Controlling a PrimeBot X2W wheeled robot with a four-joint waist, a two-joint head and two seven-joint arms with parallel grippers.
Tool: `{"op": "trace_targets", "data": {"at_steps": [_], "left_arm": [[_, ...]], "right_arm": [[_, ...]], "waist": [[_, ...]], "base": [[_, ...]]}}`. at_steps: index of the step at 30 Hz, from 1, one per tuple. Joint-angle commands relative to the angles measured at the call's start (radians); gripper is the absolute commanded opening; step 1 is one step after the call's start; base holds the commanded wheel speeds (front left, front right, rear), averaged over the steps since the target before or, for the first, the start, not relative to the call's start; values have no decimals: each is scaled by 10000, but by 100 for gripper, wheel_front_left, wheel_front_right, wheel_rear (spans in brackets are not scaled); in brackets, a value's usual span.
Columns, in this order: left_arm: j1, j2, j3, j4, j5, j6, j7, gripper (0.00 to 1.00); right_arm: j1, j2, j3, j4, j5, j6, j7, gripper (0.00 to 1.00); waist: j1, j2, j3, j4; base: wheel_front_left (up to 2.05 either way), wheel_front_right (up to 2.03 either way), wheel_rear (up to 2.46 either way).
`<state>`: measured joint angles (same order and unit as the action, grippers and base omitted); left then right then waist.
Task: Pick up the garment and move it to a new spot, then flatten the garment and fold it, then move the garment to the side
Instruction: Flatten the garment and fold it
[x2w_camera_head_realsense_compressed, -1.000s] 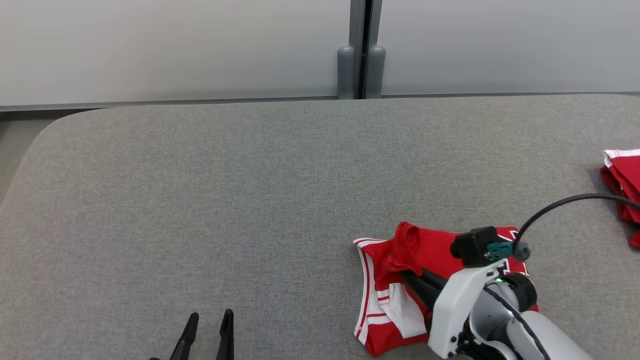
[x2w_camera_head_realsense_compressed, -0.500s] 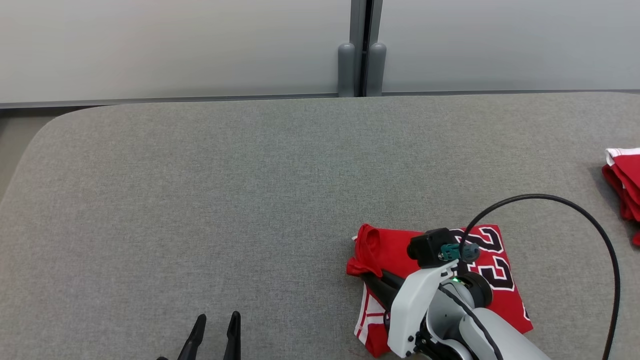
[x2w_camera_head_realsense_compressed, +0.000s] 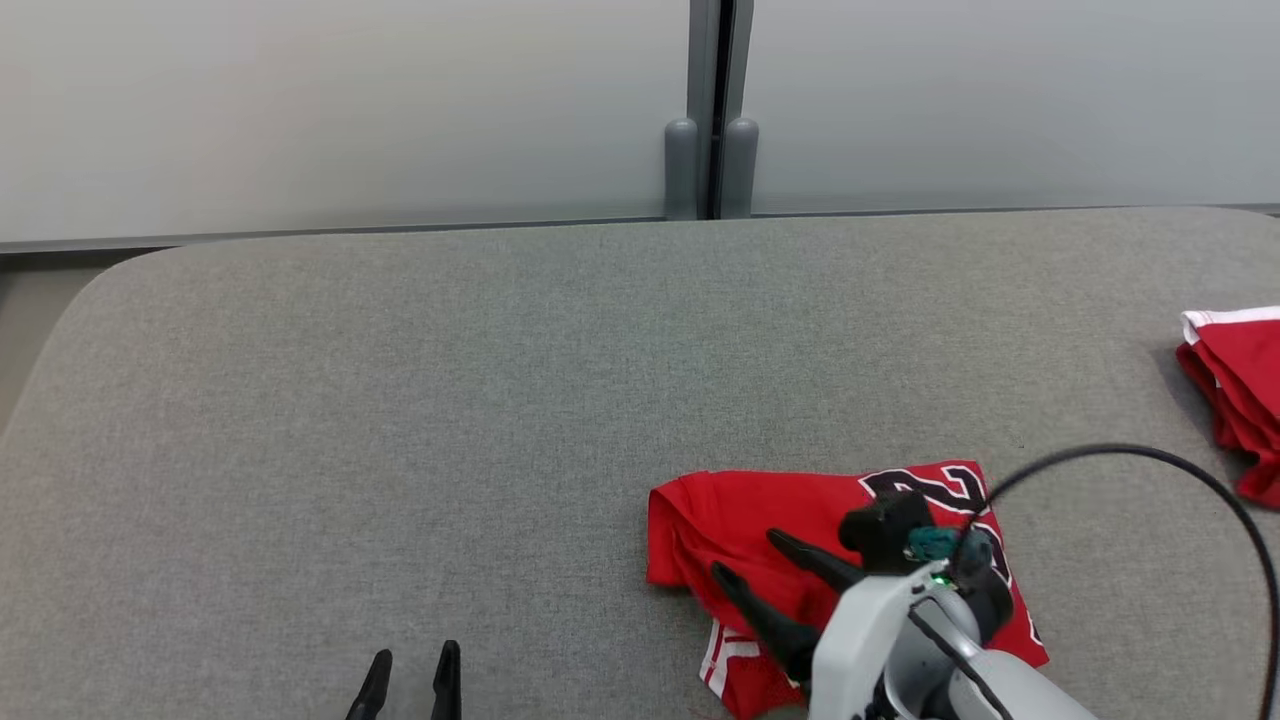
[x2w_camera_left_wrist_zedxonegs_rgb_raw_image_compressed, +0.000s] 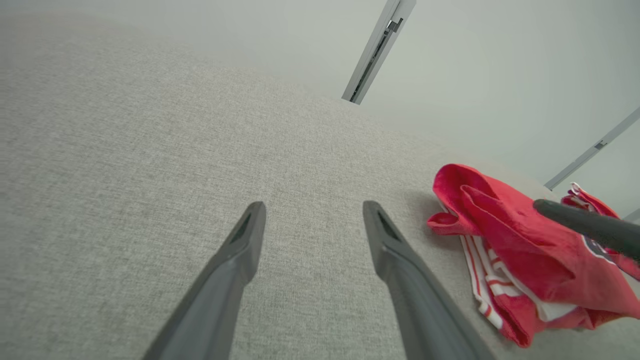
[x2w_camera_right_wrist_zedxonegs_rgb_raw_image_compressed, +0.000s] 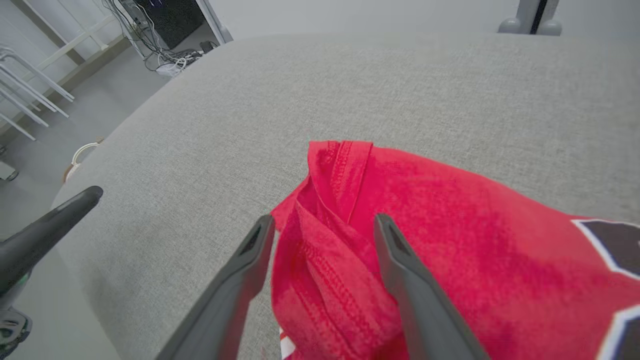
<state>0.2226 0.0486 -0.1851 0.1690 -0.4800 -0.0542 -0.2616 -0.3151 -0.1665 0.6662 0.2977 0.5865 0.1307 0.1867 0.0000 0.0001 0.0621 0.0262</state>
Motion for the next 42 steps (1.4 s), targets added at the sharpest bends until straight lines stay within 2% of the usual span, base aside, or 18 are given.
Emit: {"op": "trace_targets", "data": {"at_steps": [1,8,13,17,20,23,29,33,34,35,36,42], "left_arm": [[90,39,90,-29,-45,45,-43,100],[426,37,477,-308,-111,140,-43,100],[582,39,776,-346,-62,93,-43,100],[575,39,992,-364,-25,45,-43,100],[644,40,1178,-434,119,58,-43,100],[725,39,1343,-476,327,36,-43,100],[754,42,1493,-443,452,-34,-43,100],[744,39,1545,-440,481,-67,-43,100],[715,39,1549,-463,495,-65,-44,100],[666,37,1543,-485,498,-65,-44,100],[607,40,1524,-511,500,-66,-44,100],[146,40,1244,-521,611,-168,-44,100]], "right_arm": [[271,-310,-108,-235,-165,1,-186,100],[1863,-1599,-1856,-1534,-1367,2,-1940,100],[3162,-1959,-3342,-1312,-2106,1,-3454,100],[3939,-1892,-4447,-702,-2526,1,-4327,100],[4362,-1652,-5198,-373,-2812,1,-4519,100],[4639,-1360,-5918,-674,-3175,1,-4530,100],[5021,-963,-6306,-761,-3393,1,-4532,100],[4834,-771,-6097,-909,-3440,1,-4533,100],[4709,-734,-5975,-879,-3400,1,-4528,60],[4526,-691,-5744,-848,-3338,1,-4527,24],[4317,-678,-5491,-776,-3304,1,-4527,2],[2266,-467,-3129,225,-3417,1,-4453,0]], "waist": [[0,-1,-172,-65],[0,-1,-767,-194],[0,-1,-1091,-189],[0,-1,-1264,-177],[0,-1,-1372,-190],[0,-1,-1432,-235],[0,-1,-1487,-231],[0,-1,-1467,-203],[0,-1,-1428,-192],[0,-1,-1385,-178],[0,-1,-1324,-158],[0,-1,-686,125]], "base": [[0,0,0],[0,0,0],[0,0,0],[0,0,0],[0,0,0],[0,0,0],[0,0,0],[0,0,0],[0,0,0],[0,0,0],[0,0,0],[0,0,0]]}}
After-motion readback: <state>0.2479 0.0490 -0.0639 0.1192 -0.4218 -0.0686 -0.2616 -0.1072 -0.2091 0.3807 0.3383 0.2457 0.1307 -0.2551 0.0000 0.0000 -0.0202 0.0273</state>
